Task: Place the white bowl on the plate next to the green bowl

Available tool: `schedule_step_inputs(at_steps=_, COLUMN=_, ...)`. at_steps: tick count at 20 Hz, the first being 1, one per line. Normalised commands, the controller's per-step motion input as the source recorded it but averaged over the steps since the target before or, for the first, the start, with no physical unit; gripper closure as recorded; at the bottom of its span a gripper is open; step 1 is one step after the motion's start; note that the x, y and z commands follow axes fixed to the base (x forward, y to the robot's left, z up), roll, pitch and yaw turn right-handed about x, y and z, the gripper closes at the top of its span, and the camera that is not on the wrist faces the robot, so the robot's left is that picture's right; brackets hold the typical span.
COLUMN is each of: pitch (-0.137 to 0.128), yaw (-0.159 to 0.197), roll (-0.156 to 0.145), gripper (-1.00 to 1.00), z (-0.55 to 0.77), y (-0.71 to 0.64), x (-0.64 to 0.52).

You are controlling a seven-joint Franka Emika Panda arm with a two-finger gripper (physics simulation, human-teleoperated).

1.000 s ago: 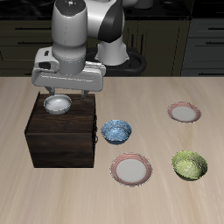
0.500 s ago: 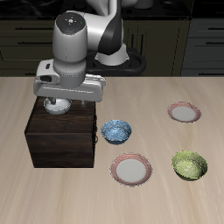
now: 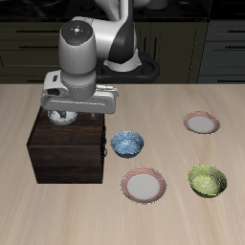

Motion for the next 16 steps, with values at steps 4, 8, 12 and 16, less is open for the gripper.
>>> schedule_step_inputs(at_steps=4, pitch=0.015, yaw=-0.018, roll=0.019, gripper=1.00, z=-0.23, y=-0.10, x=-0.10)
schedule_step_inputs(at_steps=8, pitch=0.015, yaw=-0.011, roll=-0.002, gripper=1.00, z=-0.10, y=-0.10, x=-0.06)
schedule_step_inputs(at_steps=12, pitch=-0.012, yaw=-0.001, roll=-0.005, gripper=1.00, z=0.04, y=-0.04, x=-0.06)
schedule_step_inputs(at_steps=16, pitch=-0.012, yaw=-0.007, roll=-0.003, gripper=1.00, z=0.15, y=0.02, x=-0.08)
